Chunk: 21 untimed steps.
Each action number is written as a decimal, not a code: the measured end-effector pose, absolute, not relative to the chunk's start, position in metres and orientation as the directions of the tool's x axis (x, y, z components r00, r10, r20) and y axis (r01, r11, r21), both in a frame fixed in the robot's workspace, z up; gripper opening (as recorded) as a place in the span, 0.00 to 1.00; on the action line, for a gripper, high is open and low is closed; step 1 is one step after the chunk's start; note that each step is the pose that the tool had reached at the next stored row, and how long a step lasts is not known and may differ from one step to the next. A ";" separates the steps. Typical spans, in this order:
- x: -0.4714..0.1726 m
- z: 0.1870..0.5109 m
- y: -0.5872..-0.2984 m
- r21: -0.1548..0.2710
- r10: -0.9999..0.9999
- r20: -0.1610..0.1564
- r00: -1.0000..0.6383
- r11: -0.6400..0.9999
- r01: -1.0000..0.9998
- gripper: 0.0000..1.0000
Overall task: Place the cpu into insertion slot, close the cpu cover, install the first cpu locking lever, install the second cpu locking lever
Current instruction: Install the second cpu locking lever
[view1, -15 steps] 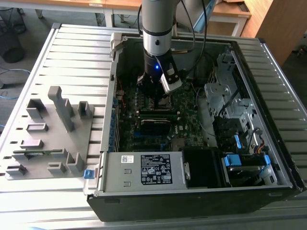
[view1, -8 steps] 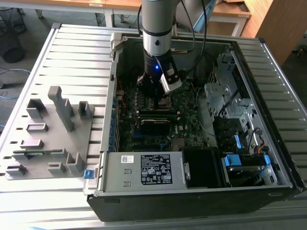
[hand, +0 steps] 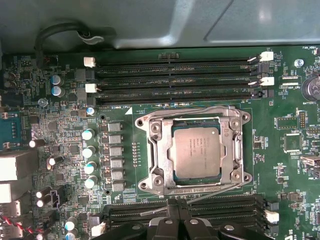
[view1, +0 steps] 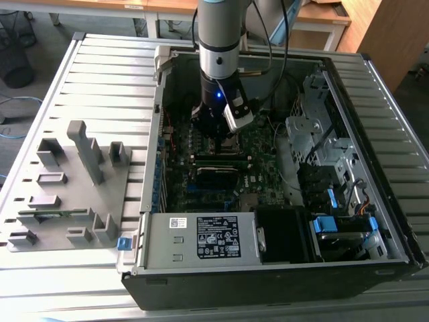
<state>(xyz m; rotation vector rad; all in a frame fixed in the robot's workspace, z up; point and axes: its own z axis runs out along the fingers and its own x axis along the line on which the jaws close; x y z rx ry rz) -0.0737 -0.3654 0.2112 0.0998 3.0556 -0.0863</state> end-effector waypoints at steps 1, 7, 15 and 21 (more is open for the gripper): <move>-0.074 0.211 -0.365 -0.054 0.063 -0.085 -0.994 0.996 0.067 0.10; -0.074 0.210 -0.365 -0.054 0.063 -0.085 -0.994 0.996 0.067 0.10; -0.075 0.208 -0.365 -0.053 0.063 -0.085 -0.994 0.996 0.068 0.10; -0.075 0.208 -0.365 -0.054 0.063 -0.085 -0.994 0.996 0.067 0.10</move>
